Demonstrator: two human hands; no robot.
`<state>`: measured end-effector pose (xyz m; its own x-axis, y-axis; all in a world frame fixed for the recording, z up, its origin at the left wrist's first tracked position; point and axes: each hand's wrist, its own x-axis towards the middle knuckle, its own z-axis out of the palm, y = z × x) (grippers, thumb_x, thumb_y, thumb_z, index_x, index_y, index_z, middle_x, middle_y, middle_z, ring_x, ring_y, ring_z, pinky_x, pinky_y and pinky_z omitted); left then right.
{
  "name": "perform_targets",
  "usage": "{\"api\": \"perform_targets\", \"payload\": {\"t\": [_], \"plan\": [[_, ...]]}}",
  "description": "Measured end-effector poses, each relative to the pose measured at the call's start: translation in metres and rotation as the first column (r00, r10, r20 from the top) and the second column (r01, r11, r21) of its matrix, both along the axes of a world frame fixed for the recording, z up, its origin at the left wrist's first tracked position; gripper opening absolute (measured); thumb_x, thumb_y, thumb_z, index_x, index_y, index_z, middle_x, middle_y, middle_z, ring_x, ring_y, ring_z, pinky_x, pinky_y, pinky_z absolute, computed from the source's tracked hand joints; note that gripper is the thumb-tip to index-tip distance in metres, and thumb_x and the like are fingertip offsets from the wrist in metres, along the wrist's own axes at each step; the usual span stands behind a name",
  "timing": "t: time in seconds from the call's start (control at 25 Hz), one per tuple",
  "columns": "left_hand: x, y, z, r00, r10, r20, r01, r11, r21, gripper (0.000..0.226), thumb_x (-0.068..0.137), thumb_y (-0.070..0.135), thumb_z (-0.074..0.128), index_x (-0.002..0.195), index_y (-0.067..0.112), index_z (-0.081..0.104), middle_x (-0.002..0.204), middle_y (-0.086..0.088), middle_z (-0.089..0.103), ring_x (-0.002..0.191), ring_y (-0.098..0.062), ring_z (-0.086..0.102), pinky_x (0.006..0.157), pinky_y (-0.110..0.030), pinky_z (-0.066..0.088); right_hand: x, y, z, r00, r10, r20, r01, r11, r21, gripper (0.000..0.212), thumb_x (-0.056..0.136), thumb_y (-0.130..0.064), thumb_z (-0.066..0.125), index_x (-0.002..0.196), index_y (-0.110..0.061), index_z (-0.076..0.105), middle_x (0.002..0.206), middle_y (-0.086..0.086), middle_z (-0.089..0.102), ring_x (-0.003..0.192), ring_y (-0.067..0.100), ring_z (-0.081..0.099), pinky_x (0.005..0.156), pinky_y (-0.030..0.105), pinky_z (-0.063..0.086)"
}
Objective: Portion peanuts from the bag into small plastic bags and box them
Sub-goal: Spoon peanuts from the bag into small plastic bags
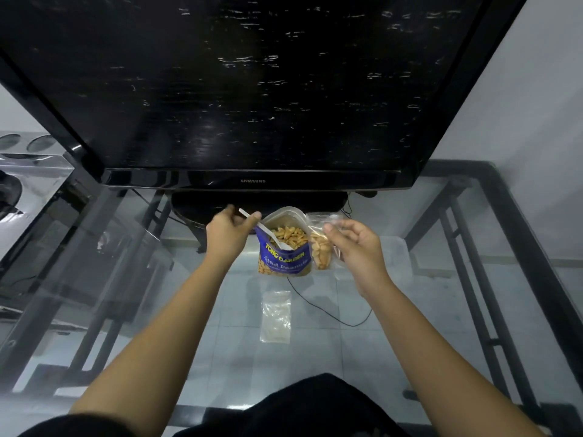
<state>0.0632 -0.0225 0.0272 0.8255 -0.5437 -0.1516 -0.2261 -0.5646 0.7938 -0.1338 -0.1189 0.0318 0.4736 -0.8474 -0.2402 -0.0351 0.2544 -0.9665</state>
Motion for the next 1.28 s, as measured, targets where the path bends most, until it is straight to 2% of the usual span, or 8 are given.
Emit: {"api": "perform_targets", "payload": {"t": [0.08,0.16,0.24,0.32,0.4,0.76,1.08,1.28], "plan": [[-0.011,0.004,0.007,0.991,0.098,0.089,-0.097,0.995,-0.013,0.054,0.088,0.039,0.058,0.130,0.009,0.045,0.123,-0.011,0.051,0.103,-0.023,0.054,0.089,-0.032,0.044,-0.009,0.002,0.002,0.999,-0.020,0.031,0.020,1.000,0.022,0.012,0.082,-0.019,0.069,0.092,-0.018,0.062,0.083,-0.002,0.070,0.064,0.001,0.063,0.054,0.012,0.046],[-0.034,0.011,0.016,0.983,0.117,0.142,-0.083,0.971,-0.225,0.039,0.091,0.029,0.054,0.125,0.013,0.052,0.115,-0.004,0.055,0.091,-0.015,0.057,0.080,-0.027,0.045,-0.016,0.003,0.002,0.998,-0.031,0.061,0.028,0.998,0.051,0.014,0.082,-0.020,0.069,0.094,-0.017,0.062,0.086,-0.001,0.071,0.069,0.005,0.064,0.057,0.014,0.048],[-0.068,0.013,0.015,0.986,-0.163,-0.028,0.149,0.950,-0.273,0.018,0.091,0.025,0.055,0.103,0.017,0.065,0.095,-0.006,0.067,0.082,-0.016,0.063,0.077,-0.031,0.052,-0.025,0.004,0.000,0.993,-0.038,0.111,0.026,0.994,0.110,0.016,0.083,-0.019,0.068,0.097,-0.014,0.062,0.085,0.000,0.071,0.070,0.007,0.064,0.061,0.017,0.050],[-0.104,0.011,0.006,0.849,-0.415,-0.328,0.329,0.900,-0.286,0.020,0.088,0.024,0.060,0.101,0.010,0.067,0.091,-0.012,0.070,0.083,-0.019,0.067,0.079,-0.029,0.055,-0.035,0.005,-0.004,0.987,-0.048,0.156,0.019,0.983,0.185,0.017,0.084,-0.018,0.067,0.099,-0.012,0.062,0.085,0.002,0.072,0.072,0.011,0.066,0.069,0.023,0.052],[-0.129,0.005,-0.007,0.791,-0.459,-0.404,0.356,0.883,-0.306,0.020,0.085,0.019,0.065,0.101,0.007,0.066,0.085,-0.007,0.071,0.079,-0.010,0.068,0.072,-0.020,0.054,-0.050,0.005,-0.012,0.989,-0.049,0.141,0.019,0.979,0.205,0.020,0.085,-0.019,0.065,0.102,-0.010,0.061,0.088,0.006,0.071,0.076,0.015,0.067,0.072,0.026,0.053],[-0.198,-0.007,-0.074,0.713,-0.361,-0.601,0.365,0.923,-0.122,0.017,0.086,0.020,0.064,0.095,0.008,0.072,0.083,-0.007,0.068,0.074,-0.011,0.059,0.068,-0.017,0.050,-0.141,-0.017,-0.079,0.927,-0.111,-0.357,0.092,0.993,-0.071,0.003,0.083,-0.027,0.068,0.081,-0.029,0.070,0.081,-0.007,0.070,0.079,0.014,0.066,0.075,0.028,0.054],[-0.257,-0.033,-0.123,0.838,-0.271,-0.473,0.361,0.926,0.110,0.015,0.079,0.015,0.072,0.067,0.009,0.064,0.060,-0.005,0.064,0.058,-0.016,0.061,0.069,-0.029,0.059,-0.175,-0.032,-0.142,0.770,-0.170,-0.615,0.063,0.979,-0.193,0.018,0.085,-0.018,0.065,0.099,-0.009,0.071,0.093,0.004,0.072,0.079,0.010,0.062,0.066,0.005,0.040],[-0.270,-0.036,-0.133,0.904,-0.304,-0.302,0.368,0.912,0.184,0.017,0.082,0.021,0.067,0.072,0.008,0.063,0.063,-0.008,0.068,0.055,-0.012,0.061,0.070,-0.030,0.057,-0.173,-0.033,-0.147,0.753,-0.188,-0.630,0.021,0.965,-0.263,0.018,0.085,-0.015,0.065,0.101,-0.008,0.069,0.093,0.007,0.071,0.076,0.008,0.059,0.073,0.017,0.044]]}}
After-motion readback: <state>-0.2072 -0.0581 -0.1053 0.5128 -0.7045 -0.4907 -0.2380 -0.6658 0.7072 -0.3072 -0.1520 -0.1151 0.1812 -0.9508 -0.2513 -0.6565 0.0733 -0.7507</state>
